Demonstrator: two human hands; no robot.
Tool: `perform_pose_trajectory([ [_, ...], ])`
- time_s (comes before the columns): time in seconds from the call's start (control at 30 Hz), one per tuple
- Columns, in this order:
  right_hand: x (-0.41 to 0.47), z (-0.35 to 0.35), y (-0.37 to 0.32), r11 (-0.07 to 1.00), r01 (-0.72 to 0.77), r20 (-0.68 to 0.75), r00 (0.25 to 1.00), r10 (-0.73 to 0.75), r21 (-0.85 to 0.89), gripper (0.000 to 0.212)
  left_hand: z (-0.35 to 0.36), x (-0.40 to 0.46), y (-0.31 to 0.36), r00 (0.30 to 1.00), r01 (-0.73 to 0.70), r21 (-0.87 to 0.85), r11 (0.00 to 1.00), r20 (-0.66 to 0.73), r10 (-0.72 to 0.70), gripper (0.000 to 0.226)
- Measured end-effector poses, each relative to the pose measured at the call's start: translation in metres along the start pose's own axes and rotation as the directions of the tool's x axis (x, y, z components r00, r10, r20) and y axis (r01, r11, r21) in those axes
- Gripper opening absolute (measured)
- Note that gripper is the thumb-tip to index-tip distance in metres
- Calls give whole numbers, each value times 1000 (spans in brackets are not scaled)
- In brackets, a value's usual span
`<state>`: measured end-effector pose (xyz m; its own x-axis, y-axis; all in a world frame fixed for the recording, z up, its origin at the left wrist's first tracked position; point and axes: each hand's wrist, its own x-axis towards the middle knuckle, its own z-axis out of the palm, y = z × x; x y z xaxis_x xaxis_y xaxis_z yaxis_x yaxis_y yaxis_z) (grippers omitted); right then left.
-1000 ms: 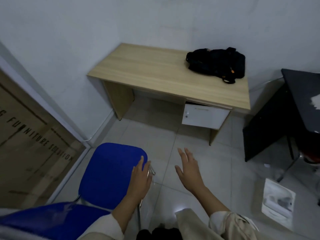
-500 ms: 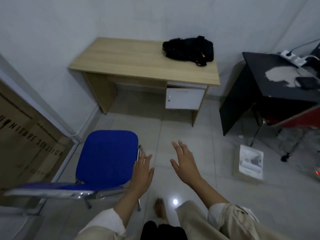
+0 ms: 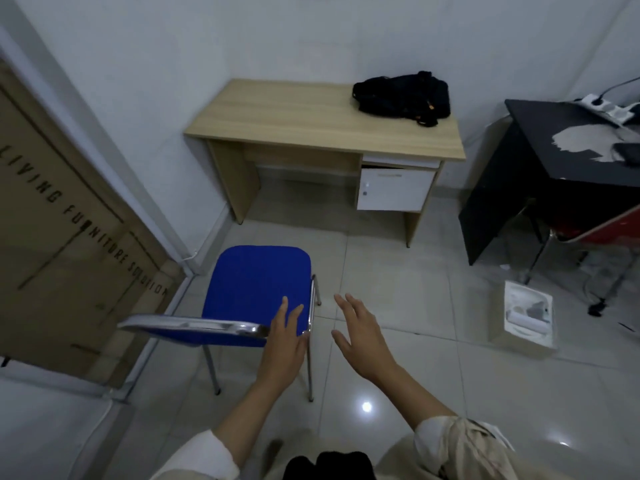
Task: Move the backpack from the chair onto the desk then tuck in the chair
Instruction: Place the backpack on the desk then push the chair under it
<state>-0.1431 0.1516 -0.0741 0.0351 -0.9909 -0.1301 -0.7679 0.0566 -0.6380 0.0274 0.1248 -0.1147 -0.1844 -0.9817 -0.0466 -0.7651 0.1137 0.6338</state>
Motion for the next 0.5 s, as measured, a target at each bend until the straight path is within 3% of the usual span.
perform_pose_trajectory([
  [0.2,20,54,-82,986,96,-17,995,-95,138,57,-62,-6,-31,974,-221,-18,975,-46,220,57],
  [0.33,38,96,-144,977,109,1,994,-111,181,57,-129,3,-86,947,-278,179,944,-114,301,48],
  [0.4,48,122,-170,977,192,12,981,-194,91,61,-162,7,-129,955,-265,233,936,-70,288,45],
  [0.5,63,151,-188,939,283,59,959,-277,-197,73,-197,10,-186,966,-259,312,914,62,252,50],
])
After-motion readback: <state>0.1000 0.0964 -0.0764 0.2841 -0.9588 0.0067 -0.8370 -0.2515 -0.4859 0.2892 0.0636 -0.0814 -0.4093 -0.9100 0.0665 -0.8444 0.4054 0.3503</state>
